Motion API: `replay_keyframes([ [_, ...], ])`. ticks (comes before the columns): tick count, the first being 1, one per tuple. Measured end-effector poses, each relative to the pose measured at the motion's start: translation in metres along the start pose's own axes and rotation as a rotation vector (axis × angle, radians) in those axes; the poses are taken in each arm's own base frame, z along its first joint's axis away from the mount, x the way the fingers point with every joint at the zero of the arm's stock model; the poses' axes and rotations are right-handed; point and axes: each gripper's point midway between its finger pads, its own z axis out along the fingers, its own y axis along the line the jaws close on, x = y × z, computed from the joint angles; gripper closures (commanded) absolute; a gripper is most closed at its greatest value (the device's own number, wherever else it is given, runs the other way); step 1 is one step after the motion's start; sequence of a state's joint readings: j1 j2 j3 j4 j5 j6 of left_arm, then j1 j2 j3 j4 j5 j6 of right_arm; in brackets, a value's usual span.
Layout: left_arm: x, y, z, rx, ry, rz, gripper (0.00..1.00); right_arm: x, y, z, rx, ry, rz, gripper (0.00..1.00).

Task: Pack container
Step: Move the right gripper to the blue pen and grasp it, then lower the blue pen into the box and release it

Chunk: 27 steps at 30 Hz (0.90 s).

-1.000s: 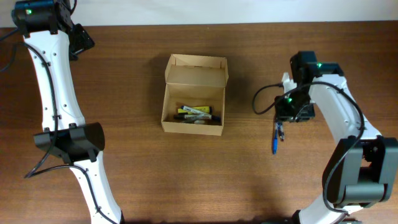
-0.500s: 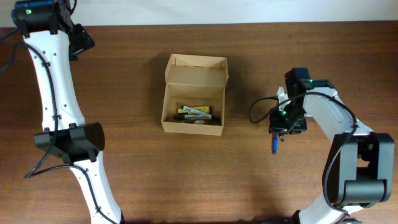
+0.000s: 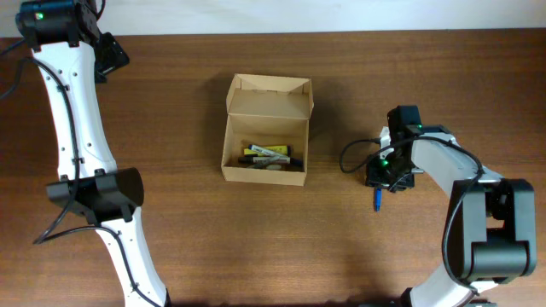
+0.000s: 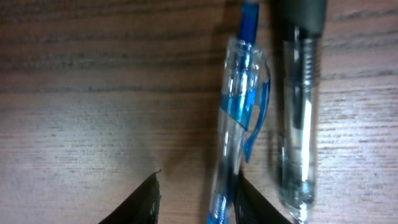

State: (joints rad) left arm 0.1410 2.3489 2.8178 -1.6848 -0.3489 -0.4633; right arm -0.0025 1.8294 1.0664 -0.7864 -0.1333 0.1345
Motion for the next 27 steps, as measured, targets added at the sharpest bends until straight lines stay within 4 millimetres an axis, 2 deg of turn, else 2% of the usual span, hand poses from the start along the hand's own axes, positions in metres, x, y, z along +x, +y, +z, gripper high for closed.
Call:
replay_keyframes([
  [1, 0.0, 0.0, 0.0, 0.0, 0.0, 0.0, 0.0, 0.0, 0.0, 0.0, 0.0, -0.005, 0.005, 0.74],
  [2, 0.0, 0.0, 0.0, 0.0, 0.0, 0.0, 0.0, 0.0, 0.0, 0.0, 0.001, -0.009, 0.004, 0.93],
  [3, 0.0, 0.0, 0.0, 0.0, 0.0, 0.0, 0.0, 0.0, -0.002, 0.0, 0.007, -0.013, 0.011, 0.96],
  [11, 0.0, 0.0, 0.0, 0.0, 0.0, 0.0, 0.0, 0.0, -0.004, -0.001, 0.007, -0.012, 0.014, 0.96],
  [15, 0.0, 0.0, 0.0, 0.0, 0.0, 0.0, 0.0, -0.004, 0.006, -0.016, -0.027, 0.007, -0.03, 0.96],
  [18, 0.0, 0.0, 0.0, 0.0, 0.0, 0.0, 0.0, -0.028, 0.018, -0.049, -0.047, -0.042, -0.076, 0.96],
  [20, 0.0, 0.0, 0.0, 0.0, 0.0, 0.0, 0.0, -0.053, 0.031, -0.084, -0.06, -0.126, -0.128, 0.96],
  [22, 0.0, 0.0, 0.0, -0.001, 0.0, 0.0, 0.0, -0.072, 0.05, -0.129, -0.069, -0.213, -0.21, 0.96],
  [23, 0.0, 0.0, 0.0, 0.0, 0.0, 0.001, 0.0, -0.082, 0.066, -0.161, -0.076, -0.282, -0.277, 0.97],
  [24, 0.0, 0.0, 0.0, 0.0, 0.001, 0.0, 0.0, -0.09, 0.092, -0.201, -0.085, -0.383, -0.383, 0.96],
  [25, 0.0, 0.0, 0.0, -0.001, 0.0, 0.0, 0.0, -0.088, 0.111, -0.227, -0.09, -0.441, -0.474, 0.96],
  [26, 0.0, 0.0, 0.0, 0.0, 0.001, 0.0, 0.0, -0.086, 0.123, -0.24, -0.091, -0.472, -0.531, 0.96],
  [27, 0.0, 0.0, 0.0, 0.0, 0.001, 0.0, 0.0, -0.08, 0.146, -0.261, -0.098, -0.529, -0.641, 0.96],
])
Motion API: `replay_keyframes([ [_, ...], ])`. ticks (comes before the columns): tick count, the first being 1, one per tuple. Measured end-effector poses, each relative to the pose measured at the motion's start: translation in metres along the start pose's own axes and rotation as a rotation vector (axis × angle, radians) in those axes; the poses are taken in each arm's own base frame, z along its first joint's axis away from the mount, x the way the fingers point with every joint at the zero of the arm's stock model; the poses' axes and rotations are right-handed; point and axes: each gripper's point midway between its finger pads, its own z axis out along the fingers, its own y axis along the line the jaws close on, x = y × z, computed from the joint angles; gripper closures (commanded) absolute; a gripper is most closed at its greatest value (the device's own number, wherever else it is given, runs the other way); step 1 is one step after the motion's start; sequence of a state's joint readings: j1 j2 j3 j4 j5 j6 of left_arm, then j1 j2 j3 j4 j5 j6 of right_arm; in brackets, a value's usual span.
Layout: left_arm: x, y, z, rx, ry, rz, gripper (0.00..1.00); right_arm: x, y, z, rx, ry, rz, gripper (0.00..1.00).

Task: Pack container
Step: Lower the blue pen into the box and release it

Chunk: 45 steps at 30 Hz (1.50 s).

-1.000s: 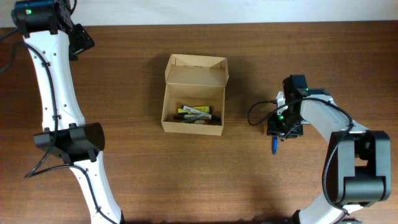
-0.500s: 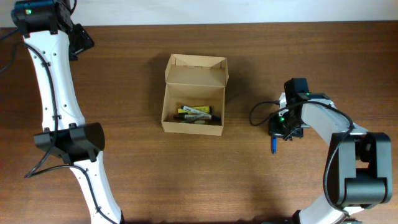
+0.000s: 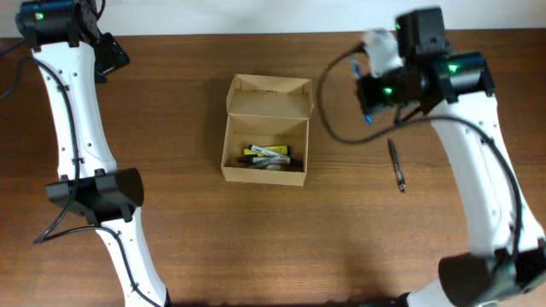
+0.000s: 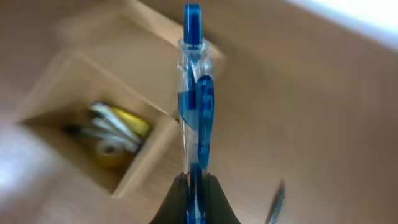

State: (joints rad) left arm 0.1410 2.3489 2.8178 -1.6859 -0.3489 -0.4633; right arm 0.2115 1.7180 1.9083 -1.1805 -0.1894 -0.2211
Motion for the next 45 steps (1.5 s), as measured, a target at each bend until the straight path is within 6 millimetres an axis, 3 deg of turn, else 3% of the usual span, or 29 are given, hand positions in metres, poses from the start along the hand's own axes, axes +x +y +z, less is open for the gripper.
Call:
replay_keyframes([
  [2, 0.0, 0.0, 0.0, 0.0, 0.0, 0.0, 0.0, -0.019, 0.04, -0.016, -0.04, -0.063, -0.208, 0.96],
  [5, 0.0, 0.0, 0.0, 0.0, 0.0, 0.0, 0.0, -0.021, 0.088, -0.017, -0.104, -0.079, -0.469, 0.96],
  [7, 0.0, 0.0, 0.0, 0.0, 0.0, 0.0, 0.0, -0.015, 0.128, -0.005, -0.172, -0.068, -0.698, 0.96],
  [10, 0.0, 0.0, 0.0, 0.0, 0.0, 0.0, 0.0, -0.005, 0.162, 0.022, -0.239, -0.033, -0.915, 0.96],
  [12, 0.0, 0.0, 0.0, 0.0, 0.0, 0.0, 0.0, 0.0, 0.171, 0.04, -0.266, -0.006, -0.991, 0.96],
  [17, 0.0, 0.0, 0.0, 0.0, 0.0, 0.0, 0.0, 0.019, 0.171, 0.101, -0.321, 0.1, -1.07, 0.96],
  [19, 0.0, 0.0, 0.0, 0.0, 0.0, 0.0, 0.0, 0.035, 0.167, 0.134, -0.354, 0.173, -1.075, 0.96],
  [26, 0.0, 0.0, 0.0, 0.0, 0.0, 0.0, 0.0, 0.07, 0.154, 0.188, -0.411, 0.313, -1.036, 0.96],
  [32, 0.0, 0.0, 0.0, 0.0, 0.0, 0.0, 0.0, 0.086, 0.153, 0.205, -0.427, 0.374, -0.961, 0.95],
  [35, 0.0, 0.0, 0.0, 0.0, 0.0, 0.0, 0.0, 0.087, 0.153, 0.207, -0.421, 0.383, -0.925, 0.8],
  [37, 0.0, 0.0, 0.0, 0.0, 0.0, 0.0, 0.0, 0.087, 0.153, 0.207, -0.413, 0.391, -0.887, 0.57],
  [38, 0.0, 0.0, 0.0, 0.0, 0.0, 0.0, 0.0, 0.088, 0.153, 0.206, -0.412, 0.397, -0.87, 0.54],
  [42, 0.0, 0.0, 0.0, 0.0, 0.0, 0.0, 0.0, 0.092, 0.152, 0.2, -0.398, 0.441, -0.789, 0.59],
  [45, 0.0, 0.0, 0.0, 0.0, 0.0, 0.0, 0.0, 0.081, 0.148, 0.188, -0.357, 0.452, -0.736, 0.61],
])
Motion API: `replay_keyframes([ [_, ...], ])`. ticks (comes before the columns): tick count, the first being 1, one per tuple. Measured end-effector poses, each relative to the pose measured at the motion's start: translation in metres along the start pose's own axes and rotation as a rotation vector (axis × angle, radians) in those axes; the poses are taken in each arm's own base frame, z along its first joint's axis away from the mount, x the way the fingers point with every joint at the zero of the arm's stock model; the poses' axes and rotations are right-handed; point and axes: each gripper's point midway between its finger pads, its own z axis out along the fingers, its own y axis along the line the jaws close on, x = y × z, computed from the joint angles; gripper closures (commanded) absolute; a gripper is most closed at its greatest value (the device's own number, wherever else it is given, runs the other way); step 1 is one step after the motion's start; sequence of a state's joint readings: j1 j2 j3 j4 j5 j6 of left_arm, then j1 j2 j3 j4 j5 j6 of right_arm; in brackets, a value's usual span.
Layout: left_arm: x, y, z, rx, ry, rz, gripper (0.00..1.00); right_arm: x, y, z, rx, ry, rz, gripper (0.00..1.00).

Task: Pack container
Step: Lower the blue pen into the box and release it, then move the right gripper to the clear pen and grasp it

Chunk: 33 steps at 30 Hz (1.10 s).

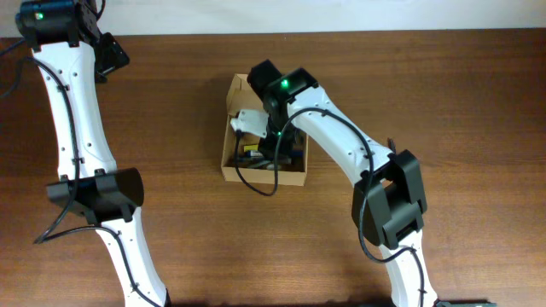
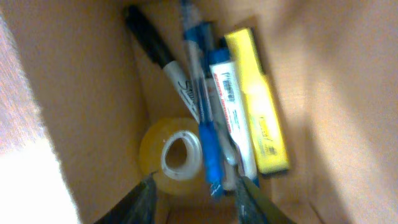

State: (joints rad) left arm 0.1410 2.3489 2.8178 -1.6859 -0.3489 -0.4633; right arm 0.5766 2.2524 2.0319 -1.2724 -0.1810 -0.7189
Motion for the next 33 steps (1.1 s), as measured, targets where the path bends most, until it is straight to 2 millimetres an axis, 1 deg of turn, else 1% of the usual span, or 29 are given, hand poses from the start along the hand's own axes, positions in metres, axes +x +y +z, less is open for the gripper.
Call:
replay_keyframes([
  [2, 0.0, 0.0, 0.0, 0.0, 0.0, 0.0, 0.0, -0.003, -0.005, -0.024, 0.047, 0.0, 0.059, 0.6],
  [4, 0.0, 0.0, 0.0, 0.0, 0.0, 0.0, 0.0, -0.007, -0.013, -0.056, 0.123, -0.017, 0.109, 0.57],
  [6, 0.0, 0.0, 0.0, 0.0, 0.0, 0.0, 0.0, -0.013, -0.024, -0.098, 0.234, -0.071, 0.165, 0.55],
  [7, 0.0, 0.0, 0.0, 0.0, 0.0, 0.0, 0.0, -0.015, -0.029, -0.125, 0.3, -0.115, 0.204, 0.53],
  [9, 0.0, 0.0, 0.0, 0.0, 0.0, 0.0, 0.0, -0.011, -0.034, -0.172, 0.391, -0.194, 0.265, 0.53],
  [10, 0.0, 0.0, 0.0, 0.0, 0.0, 0.0, 0.0, -0.003, -0.037, -0.192, 0.425, -0.223, 0.304, 0.52],
  [11, 0.0, 0.0, 0.0, 0.0, 0.0, 0.0, 0.0, 0.01, -0.041, -0.214, 0.462, -0.253, 0.355, 0.52],
  [12, 0.0, 0.0, 0.0, 0.0, 0.0, 0.0, 0.0, 0.025, -0.046, -0.232, 0.493, -0.274, 0.404, 0.52],
  [13, 0.0, 0.0, 0.0, 0.0, 0.0, 0.0, 0.0, 0.04, -0.052, -0.246, 0.519, -0.289, 0.456, 0.52],
  [14, 0.0, 0.0, 0.0, 0.0, 0.0, 0.0, 0.0, 0.063, -0.062, -0.262, 0.553, -0.305, 0.532, 0.52],
  [15, 0.0, 0.0, 0.0, 0.0, 0.0, 0.0, 0.0, 0.088, -0.073, -0.274, 0.581, -0.312, 0.609, 0.52],
  [16, 0.0, 0.0, 0.0, 0.0, 0.0, 0.0, 0.0, 0.105, -0.081, -0.28, 0.598, -0.31, 0.661, 0.52],
  [17, 0.0, 0.0, 0.0, 0.0, 0.0, 0.0, 0.0, 0.129, -0.091, -0.284, 0.61, -0.301, 0.731, 0.52],
  [18, 0.0, 0.0, 0.0, 0.0, 0.0, 0.0, 0.0, 0.151, -0.099, -0.281, 0.604, -0.282, 0.796, 0.52],
  [19, 0.0, 0.0, 0.0, 0.0, 0.0, 0.0, 0.0, 0.166, -0.103, -0.276, 0.59, -0.265, 0.835, 0.52],
  [20, 0.0, 0.0, 0.0, 0.0, 0.0, 0.0, 0.0, 0.187, -0.107, -0.263, 0.557, -0.228, 0.891, 0.52],
  [22, 0.0, 0.0, 0.0, 0.0, 0.0, 0.0, 0.0, 0.214, -0.11, -0.237, 0.497, -0.166, 0.968, 0.52],
  [23, 0.0, 0.0, 0.0, 0.0, 0.0, 0.0, 0.0, 0.228, -0.112, -0.215, 0.452, -0.127, 1.005, 0.52],
  [25, 0.0, 0.0, 0.0, 0.0, 0.0, 0.0, 0.0, 0.244, -0.113, -0.185, 0.4, -0.082, 1.041, 0.51],
  [27, 0.0, 0.0, 0.0, 0.0, 0.0, 0.0, 0.0, 0.259, -0.112, -0.145, 0.329, -0.038, 1.078, 0.48],
  [30, 0.0, 0.0, 0.0, 0.0, 0.0, 0.0, 0.0, 0.278, -0.1, -0.089, 0.23, 0.019, 1.116, 0.47],
  [33, 0.0, 0.0, 0.0, 0.001, 0.0, 0.0, 0.0, 0.292, -0.082, -0.046, 0.158, 0.063, 1.142, 0.47],
])
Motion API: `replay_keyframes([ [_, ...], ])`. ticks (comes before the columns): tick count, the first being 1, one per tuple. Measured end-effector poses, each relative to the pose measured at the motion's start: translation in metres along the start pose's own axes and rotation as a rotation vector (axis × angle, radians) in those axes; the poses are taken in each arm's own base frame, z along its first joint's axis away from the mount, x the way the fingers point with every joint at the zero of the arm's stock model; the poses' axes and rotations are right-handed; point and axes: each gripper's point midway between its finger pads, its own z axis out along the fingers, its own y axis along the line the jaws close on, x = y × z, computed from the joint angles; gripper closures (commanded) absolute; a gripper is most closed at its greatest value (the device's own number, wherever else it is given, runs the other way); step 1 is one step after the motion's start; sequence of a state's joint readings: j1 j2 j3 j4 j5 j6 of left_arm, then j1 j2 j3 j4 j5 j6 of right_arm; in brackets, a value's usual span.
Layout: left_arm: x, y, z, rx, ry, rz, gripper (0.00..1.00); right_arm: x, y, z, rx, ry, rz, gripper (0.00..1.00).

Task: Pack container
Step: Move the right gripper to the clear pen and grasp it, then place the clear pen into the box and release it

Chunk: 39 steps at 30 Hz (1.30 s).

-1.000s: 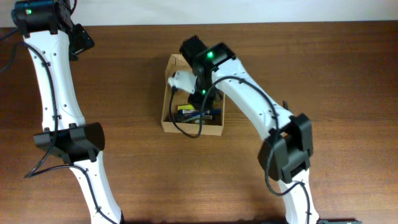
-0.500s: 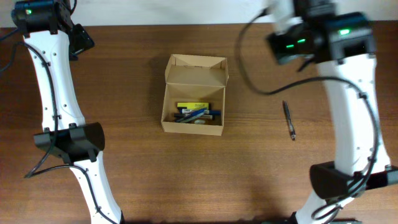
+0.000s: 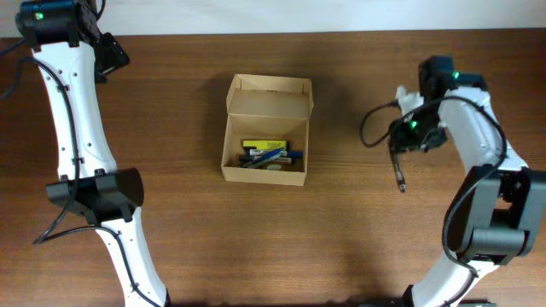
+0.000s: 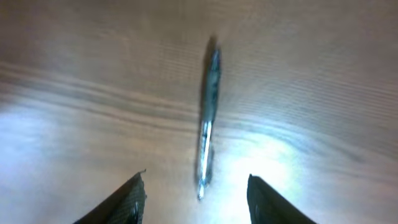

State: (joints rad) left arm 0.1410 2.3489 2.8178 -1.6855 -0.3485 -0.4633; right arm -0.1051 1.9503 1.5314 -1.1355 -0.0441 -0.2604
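An open cardboard box [image 3: 264,130] sits mid-table holding a yellow highlighter, a blue pen, markers and a tape roll. A black pen [image 3: 397,170] lies on the wood at the right, blurred in the right wrist view as the pen [image 4: 208,115]. My right gripper [image 4: 198,198] hovers open above it, the pen lying between and ahead of the fingertips; overhead the right gripper [image 3: 407,135] is just above the pen's upper end. The left arm stands at the far left, and its gripper is out of view.
The box's lid flap [image 3: 270,94] stands open at the back. A black cable loops from the right arm [image 3: 465,136] over the table. The left arm's white links [image 3: 81,119] run along the left edge.
My right gripper has left the box and now hangs open over the black pen at the right. The blue pen lies in the box.
My right gripper first stood open round the blue pen beside the black one on the table. Then it held the blue pen high, right of the box. Later it was open inside the box with the blue pen lying there. Now it is back over the black pen.
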Motion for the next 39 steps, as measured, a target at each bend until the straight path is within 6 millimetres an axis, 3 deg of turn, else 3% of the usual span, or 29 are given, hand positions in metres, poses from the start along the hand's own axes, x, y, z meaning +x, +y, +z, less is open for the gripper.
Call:
replay_keyframes([
  [5, 0.0, 0.0, 0.0, 0.0, 0.0, 0.0, 0.0, 0.025, 0.001, 0.041, -0.023, 0.045, 0.03, 0.48],
  [9, 0.0, 0.0, 0.0, -0.001, 0.0, 0.0, 0.0, 0.028, 0.0, 0.056, -0.023, 0.028, 0.052, 0.5],
  [13, 0.0, 0.0, 0.0, -0.001, 0.0, 0.0, 0.0, 0.029, 0.001, 0.068, -0.024, 0.011, 0.077, 0.62],
  [14, 0.0, 0.0, 0.0, -0.001, 0.0, 0.0, 0.0, 0.029, 0.0, 0.069, -0.021, 0.006, 0.081, 0.67],
  [16, 0.0, 0.0, 0.0, -0.001, 0.0, 0.0, 0.0, 0.029, -0.001, 0.069, -0.013, -0.005, 0.092, 0.96],
  [22, 0.0, 0.0, 0.0, -0.001, 0.0, 0.0, 0.0, 0.03, -0.004, 0.067, -0.009, -0.008, 0.108, 0.96],
  [26, 0.0, 0.0, 0.0, -0.001, 0.0, 0.001, 0.0, 0.042, 0.008, 0.06, -0.076, 0.054, 0.115, 0.96],
  [28, 0.0, 0.0, 0.0, 0.0, 0.0, 0.001, 0.0, 0.034, 0.015, 0.042, -0.122, 0.055, 0.116, 0.97],
  [30, 0.0, 0.0, 0.0, -0.001, 0.0, 0.0, 0.0, 0.011, 0.018, 0.012, -0.148, 0.0, 0.109, 0.96],
  [35, 0.0, 0.0, 0.0, -0.001, 0.0, 0.0, 0.0, -0.057, 0.035, -0.103, -0.157, -0.246, 0.009, 0.96],
  [37, 0.0, 0.0, 0.0, -0.001, 0.0, 0.0, 0.0, -0.073, 0.055, -0.144, -0.149, -0.341, -0.077, 0.96],
  [39, 0.0, 0.0, 0.0, -0.001, 0.0, 0.0, 0.0, -0.084, 0.087, -0.181, -0.14, -0.429, -0.213, 0.96],
])
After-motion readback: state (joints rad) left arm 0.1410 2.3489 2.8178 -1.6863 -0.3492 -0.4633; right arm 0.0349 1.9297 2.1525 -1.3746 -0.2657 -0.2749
